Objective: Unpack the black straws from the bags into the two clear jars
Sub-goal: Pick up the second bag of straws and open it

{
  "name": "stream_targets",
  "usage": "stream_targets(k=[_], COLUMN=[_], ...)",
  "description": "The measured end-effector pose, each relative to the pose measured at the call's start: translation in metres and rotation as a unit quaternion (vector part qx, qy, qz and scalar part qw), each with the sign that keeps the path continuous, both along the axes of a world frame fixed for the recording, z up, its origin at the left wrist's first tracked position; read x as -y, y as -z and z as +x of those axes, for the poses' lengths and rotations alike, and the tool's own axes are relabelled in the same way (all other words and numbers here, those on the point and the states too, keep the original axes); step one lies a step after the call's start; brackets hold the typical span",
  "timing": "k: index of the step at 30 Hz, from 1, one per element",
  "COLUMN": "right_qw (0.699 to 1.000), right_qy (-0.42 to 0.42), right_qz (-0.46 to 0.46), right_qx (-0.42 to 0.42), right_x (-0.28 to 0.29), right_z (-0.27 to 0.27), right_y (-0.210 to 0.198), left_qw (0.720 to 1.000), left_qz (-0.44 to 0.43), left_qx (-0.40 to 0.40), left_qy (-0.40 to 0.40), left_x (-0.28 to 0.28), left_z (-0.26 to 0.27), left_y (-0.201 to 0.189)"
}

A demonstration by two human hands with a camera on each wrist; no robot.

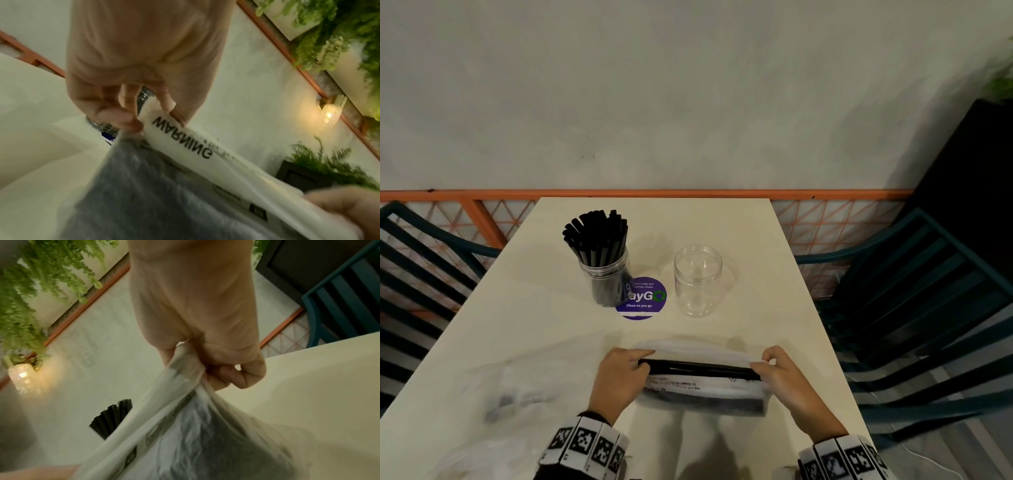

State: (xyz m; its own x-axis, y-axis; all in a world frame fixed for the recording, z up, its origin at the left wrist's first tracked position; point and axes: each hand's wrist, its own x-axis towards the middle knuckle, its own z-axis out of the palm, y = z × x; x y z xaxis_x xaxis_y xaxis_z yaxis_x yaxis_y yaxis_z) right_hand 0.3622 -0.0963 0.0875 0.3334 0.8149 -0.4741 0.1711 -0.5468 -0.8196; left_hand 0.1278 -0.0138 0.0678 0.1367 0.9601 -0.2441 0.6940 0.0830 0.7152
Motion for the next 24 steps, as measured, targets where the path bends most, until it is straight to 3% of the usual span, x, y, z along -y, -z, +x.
stream_targets(k=[6, 8, 9, 11, 14, 17, 21, 24], right_qw=[0.999, 0.993, 0.976, 0.934, 0.894, 0.876, 0.868, 0.849], right_qy=[0.051, -0.007, -0.042, -0.089, -0.216, -0.296, -0.349, -0.376], right_qz=[-0.011, -0.001, 0.013, 0.131, 0.267, 0.263, 0.208, 0.220], right_qx=[-0.006, 0.120, 0.212, 0.319, 0.286, 0.276, 0.283, 0.299], right_x=[-0.002, -0.002, -0.002, -0.004, -0.014, -0.027, -0.040, -0.038], right_z=[0.008, 0.005, 0.002, -0.007, -0.036, -0.062, -0.068, -0.068], right_y=[0.011, 0.013, 0.013, 0.004, -0.012, -0.012, -0.008, -0.018], left_qw=[0.997, 0.997, 0.997, 0.996, 0.992, 0.983, 0.971, 0.957], left_qz=[0.003, 0.025, 0.038, 0.063, 0.090, 0.127, 0.179, 0.195], left_qx=[0.082, 0.069, 0.062, 0.056, 0.066, 0.087, 0.087, 0.103], left_qy=[0.008, 0.021, 0.031, 0.044, 0.062, 0.098, 0.132, 0.190], left_x=[0.011, 0.014, 0.014, 0.013, 0.013, 0.017, 0.024, 0.032], left_z=[0.002, 0.003, 0.002, 0.002, 0.005, 0.011, 0.014, 0.022], left_y=[-0.008, -0.010, -0.013, -0.018, -0.029, -0.042, -0.055, -0.062])
